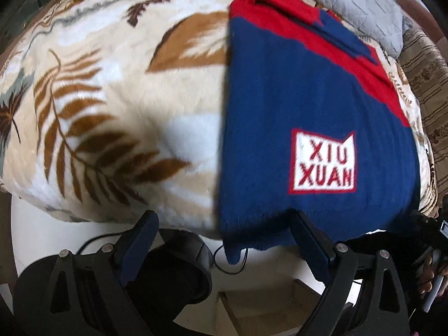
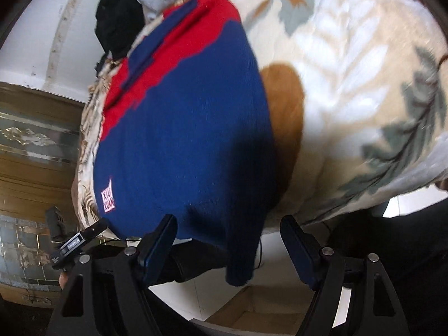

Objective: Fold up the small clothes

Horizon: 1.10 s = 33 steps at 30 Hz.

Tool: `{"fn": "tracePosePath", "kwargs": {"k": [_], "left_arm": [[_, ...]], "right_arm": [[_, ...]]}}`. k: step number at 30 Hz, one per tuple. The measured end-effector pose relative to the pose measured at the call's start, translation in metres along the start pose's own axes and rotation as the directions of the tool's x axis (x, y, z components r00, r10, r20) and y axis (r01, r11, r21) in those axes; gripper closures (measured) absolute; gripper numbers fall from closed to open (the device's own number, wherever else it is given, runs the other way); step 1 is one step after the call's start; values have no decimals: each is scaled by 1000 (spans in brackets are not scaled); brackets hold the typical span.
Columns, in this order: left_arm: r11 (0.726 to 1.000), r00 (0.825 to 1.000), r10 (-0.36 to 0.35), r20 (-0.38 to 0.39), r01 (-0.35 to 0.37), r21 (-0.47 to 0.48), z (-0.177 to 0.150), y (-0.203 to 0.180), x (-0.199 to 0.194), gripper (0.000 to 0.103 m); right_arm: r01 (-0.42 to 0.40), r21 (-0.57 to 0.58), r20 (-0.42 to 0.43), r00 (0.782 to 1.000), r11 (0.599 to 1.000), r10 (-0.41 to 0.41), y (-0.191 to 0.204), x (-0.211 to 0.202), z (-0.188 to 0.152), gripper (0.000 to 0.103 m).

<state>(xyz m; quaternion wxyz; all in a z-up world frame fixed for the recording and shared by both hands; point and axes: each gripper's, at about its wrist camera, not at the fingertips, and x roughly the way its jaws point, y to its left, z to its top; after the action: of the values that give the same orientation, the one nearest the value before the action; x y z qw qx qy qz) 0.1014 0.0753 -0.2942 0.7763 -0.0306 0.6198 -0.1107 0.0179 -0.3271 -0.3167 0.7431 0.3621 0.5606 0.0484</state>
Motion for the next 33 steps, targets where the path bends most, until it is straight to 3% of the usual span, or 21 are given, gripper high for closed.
{"fn": "tracePosePath", "kwargs": {"k": [2,4,5,8,15,18,19,20,21,23,24,25,33], "left_arm": [[1000,1000,-14,5,14,-13,-3,2,1,11],[998,998,-52,17,53,-30,0,6,2,28],[998,998,-56,22,57,-35,0,6,1,30],[997,997,-64,36,65,-33,-3,7,-2,37],[997,997,-79,2,79,-11,-14,5,-2,34],[996,995,-90,-42,89,-13,-16,4,4,36],[995,994,-102,-42,101,-26,-16,5,5,47],[989,988,-147,-39,146,-39,-17,6,5,56],[980,980,-196,-42,193,-52,-17,7,5,71],[975,975,-218,-36,215,-60,-18,8,3,83],[975,976,-217,-32,215,-57,-18,8,2,89],[974,975,-222,-21,220,-55,-19,8,-2,92],[942,939,-331,94,335,-26,-10,19,-53,96]], "right_arm": [[7,-28,-21,1000,1000,-8,7,6,0,52],[49,-85,-20,999,995,-51,17,8,-2,73],[63,-107,-12,998,992,-65,21,7,-2,75],[51,-123,6,999,991,-51,23,1,0,78],[30,-55,-14,999,998,-30,14,6,7,73],[9,-42,-24,1000,999,-10,14,9,7,53],[-13,-42,-24,1000,999,12,15,11,6,51],[-15,-52,-20,1000,999,14,16,11,6,51],[-9,-71,-19,1000,997,8,19,12,6,54],[5,-95,-14,1000,995,-6,22,11,5,81],[14,-111,-8,1000,994,-15,22,9,5,86],[16,-117,-1,1000,993,-17,21,7,5,92],[-94,-181,61,992,979,107,40,-36,13,93]]}}
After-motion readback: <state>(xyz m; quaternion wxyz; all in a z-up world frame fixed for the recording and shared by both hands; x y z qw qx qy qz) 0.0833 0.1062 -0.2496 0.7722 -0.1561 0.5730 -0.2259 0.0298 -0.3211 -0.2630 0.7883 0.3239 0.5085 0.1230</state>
